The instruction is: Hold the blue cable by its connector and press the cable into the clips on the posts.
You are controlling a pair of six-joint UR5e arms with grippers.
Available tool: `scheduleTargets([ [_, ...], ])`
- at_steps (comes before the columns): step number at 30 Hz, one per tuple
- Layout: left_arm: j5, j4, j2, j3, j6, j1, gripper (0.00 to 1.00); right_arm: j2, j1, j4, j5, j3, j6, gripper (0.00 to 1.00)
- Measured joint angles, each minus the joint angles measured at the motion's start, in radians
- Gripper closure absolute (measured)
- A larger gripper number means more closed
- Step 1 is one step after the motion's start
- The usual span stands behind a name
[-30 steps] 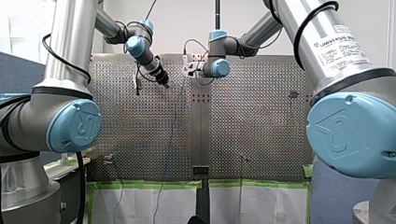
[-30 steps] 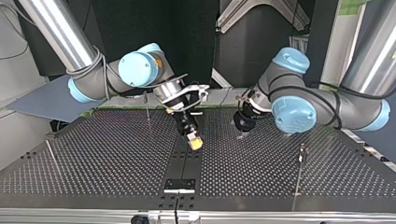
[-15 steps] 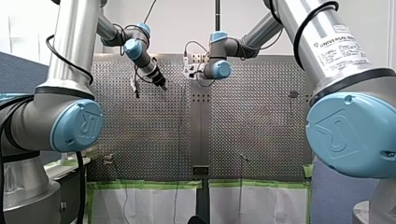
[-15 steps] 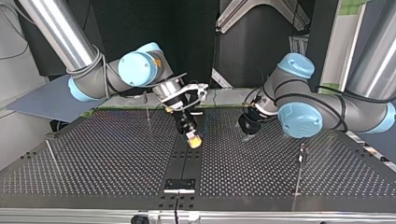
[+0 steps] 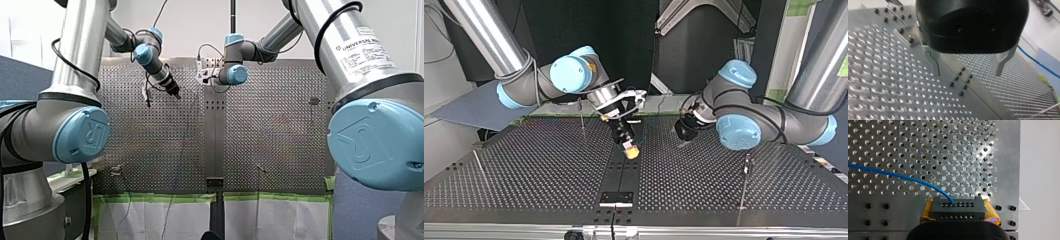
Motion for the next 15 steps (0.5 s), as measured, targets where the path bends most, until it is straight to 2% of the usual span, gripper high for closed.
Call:
scheduleTargets([
  [7,-0.035,-0.058,-0.045,0.010,0.027,0.007,0.00,0.001,-0.004,0.000,0.001,0.000,-0.001,1.00],
  [15,0.013,-0.058,-0.048,0.015,0.016,0.007,0.00,0.002,-0.005,0.000,0.000,0.000,-0.001,1.00],
])
